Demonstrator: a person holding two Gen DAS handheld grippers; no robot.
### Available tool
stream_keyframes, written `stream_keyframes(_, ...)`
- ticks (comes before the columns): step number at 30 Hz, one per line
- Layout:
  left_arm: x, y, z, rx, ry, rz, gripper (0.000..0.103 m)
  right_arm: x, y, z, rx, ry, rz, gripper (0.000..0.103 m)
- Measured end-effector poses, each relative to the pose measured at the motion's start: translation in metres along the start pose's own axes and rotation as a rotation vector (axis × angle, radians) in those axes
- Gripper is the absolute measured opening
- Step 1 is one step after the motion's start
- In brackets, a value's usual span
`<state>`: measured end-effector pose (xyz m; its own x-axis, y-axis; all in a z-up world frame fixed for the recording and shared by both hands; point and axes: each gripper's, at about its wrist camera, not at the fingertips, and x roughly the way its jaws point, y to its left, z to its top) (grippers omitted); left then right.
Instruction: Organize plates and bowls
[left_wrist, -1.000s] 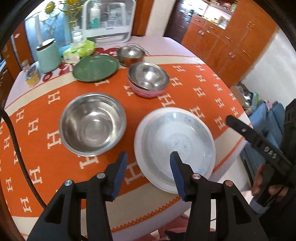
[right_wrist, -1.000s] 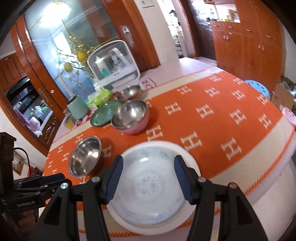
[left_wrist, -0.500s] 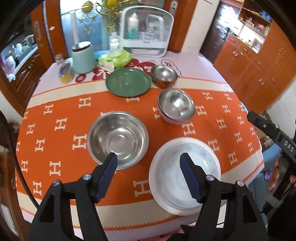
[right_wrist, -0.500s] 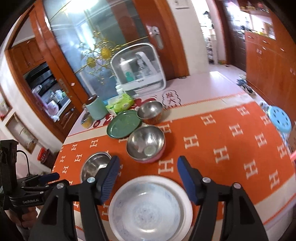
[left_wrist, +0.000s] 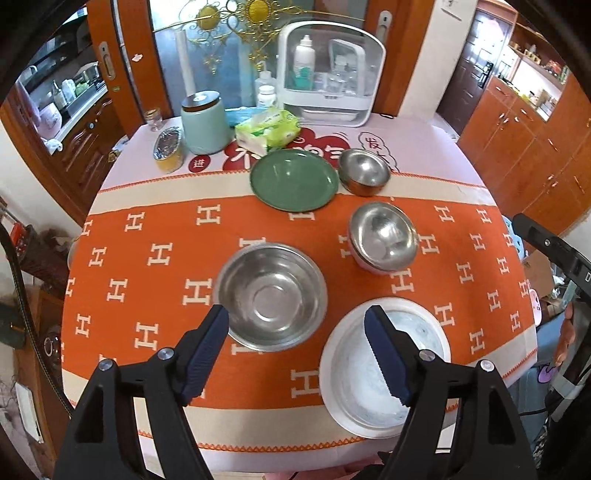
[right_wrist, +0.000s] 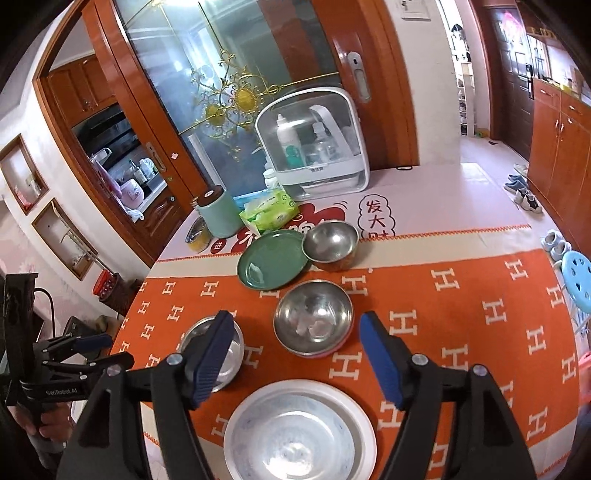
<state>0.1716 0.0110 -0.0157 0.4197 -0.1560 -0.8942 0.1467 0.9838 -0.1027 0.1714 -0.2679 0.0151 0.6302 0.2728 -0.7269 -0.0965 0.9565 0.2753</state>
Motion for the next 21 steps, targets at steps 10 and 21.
stream_keyframes(10,0.011,0.043,0.059,-0.006,-0.001,0.039,0.076,0.03,0.01,0.038,0.068,0.029,-0.039,0.071)
stream_keyframes(21,0.075,0.087,0.134,-0.003,0.049,-0.042,0.076,0.1,0.024,0.07,0.167,0.063,-0.084,0.071)
